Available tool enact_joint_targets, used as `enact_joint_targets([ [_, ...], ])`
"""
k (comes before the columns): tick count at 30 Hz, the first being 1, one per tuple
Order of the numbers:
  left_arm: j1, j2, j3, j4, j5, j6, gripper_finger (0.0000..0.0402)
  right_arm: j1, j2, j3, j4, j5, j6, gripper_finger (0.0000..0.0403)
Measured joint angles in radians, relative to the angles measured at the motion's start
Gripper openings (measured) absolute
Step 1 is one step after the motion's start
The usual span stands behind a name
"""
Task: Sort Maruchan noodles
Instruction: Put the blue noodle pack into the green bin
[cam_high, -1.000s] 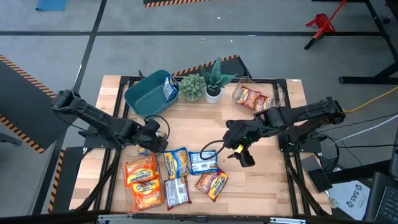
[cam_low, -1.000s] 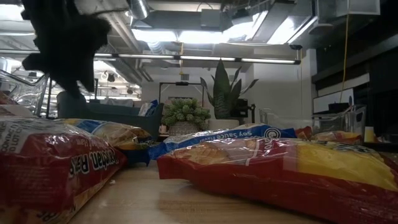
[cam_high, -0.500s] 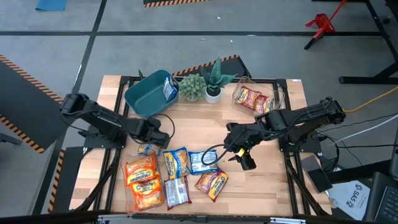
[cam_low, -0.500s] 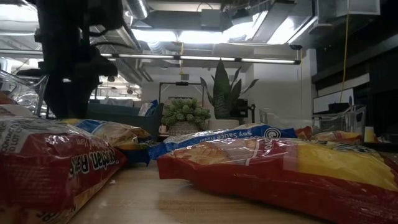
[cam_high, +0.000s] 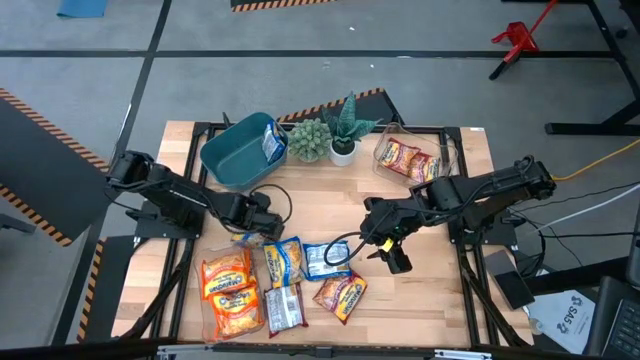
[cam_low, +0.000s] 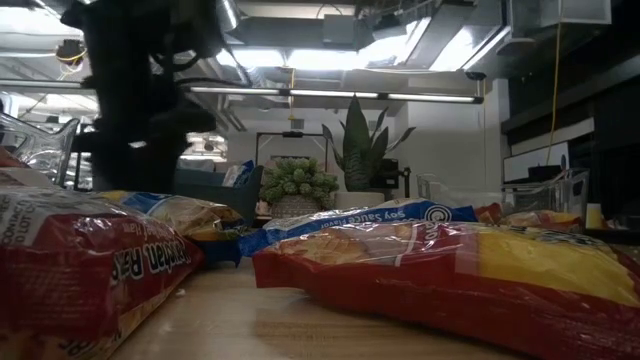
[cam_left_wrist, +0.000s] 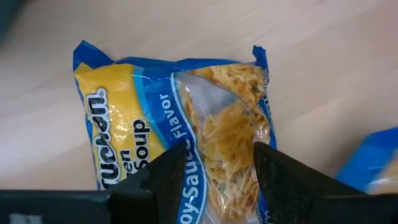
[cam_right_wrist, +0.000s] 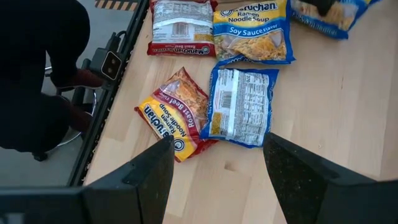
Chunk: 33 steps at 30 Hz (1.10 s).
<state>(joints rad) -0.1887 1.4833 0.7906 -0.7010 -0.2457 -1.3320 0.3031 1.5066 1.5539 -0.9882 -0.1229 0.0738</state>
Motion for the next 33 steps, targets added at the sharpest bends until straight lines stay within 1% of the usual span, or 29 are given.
enact_joint_targets([
  [6,0.034,0.005,-0.005,0.191,-0.034,0.111,0.0182,0.0,0.0,0.0,0.003,0.008,0.0,0.023],
  [8,0.052,0.005,-0.006,0.298,-0.05,0.184,0.0182,0.0,0.0,0.0,0.012,0.01,0.0,0.023],
  [11,0.078,0.005,-0.006,0.51,-0.05,0.331,0.0182,0.0,0.0,0.0,0.028,0.01,0.0,0.023],
  [13,0.095,0.005,0.003,0.583,-0.041,0.393,0.0182,0.0,0.0,0.0,0.031,0.01,0.0,0.023],
  [14,0.104,0.005,0.014,0.575,-0.038,0.397,0.0182,0.0,0.0,0.0,0.03,0.011,0.0,0.023],
  [16,0.117,0.005,0.046,0.499,-0.028,0.4,0.0182,0.0,0.0,0.0,0.029,0.01,0.0,0.023],
  [19,0.121,0.005,0.116,0.251,-0.042,0.371,0.0182,0.0,0.0,0.0,0.029,0.01,0.0,0.023],
  [21,0.109,0.005,0.153,0.065,-0.091,0.315,0.0182,0.0,0.0,0.0,0.029,0.01,0.0,0.023],
  [23,0.095,0.005,0.177,-0.066,-0.136,0.249,0.0182,0.0,0.0,0.0,0.029,0.011,0.0,0.023],
  [24,0.087,0.004,0.183,-0.105,-0.143,0.219,0.0182,0.0,0.0,0.0,0.029,0.013,0.0,0.023],
  [27,0.059,0.004,0.187,-0.167,-0.11,0.162,0.0182,0.0,0.0,0.0,0.029,0.038,0.0,0.023],
  [30,0.027,0.007,0.159,-0.13,-0.085,0.146,0.0182,0.0,0.0,0.0,0.028,0.045,0.0,0.023],
  [33,0.017,0.018,0.13,-0.105,-0.081,0.13,0.0182,0.0,0.0,0.0,0.029,0.045,-0.001,0.023],
])
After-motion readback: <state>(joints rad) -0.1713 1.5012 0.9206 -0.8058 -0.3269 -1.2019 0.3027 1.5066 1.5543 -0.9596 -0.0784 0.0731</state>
